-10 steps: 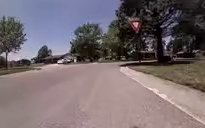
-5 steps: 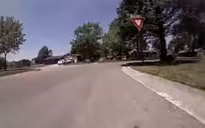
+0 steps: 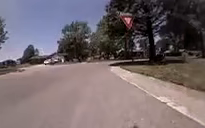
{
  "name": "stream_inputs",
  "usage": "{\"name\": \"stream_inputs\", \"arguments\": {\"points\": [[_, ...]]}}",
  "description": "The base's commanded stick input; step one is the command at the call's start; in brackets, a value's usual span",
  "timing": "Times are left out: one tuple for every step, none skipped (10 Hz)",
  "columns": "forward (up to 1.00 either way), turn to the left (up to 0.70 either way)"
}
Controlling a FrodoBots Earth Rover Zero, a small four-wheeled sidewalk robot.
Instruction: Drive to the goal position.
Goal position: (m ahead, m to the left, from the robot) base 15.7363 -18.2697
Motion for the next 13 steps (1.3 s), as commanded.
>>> {"name": "stream_inputs", "arguments": {"points": [[0.70,0.00],[0.70,0.00],[0.70,0.00],[0.70,0.00],[0.70,0.00],[0.70,0.00],[0.70,0.00],[0.70,0.00],[0.70,0.00],[0.70,0.00],[0.70,0.00],[0.70,0.00],[0.70,0.00]]}}
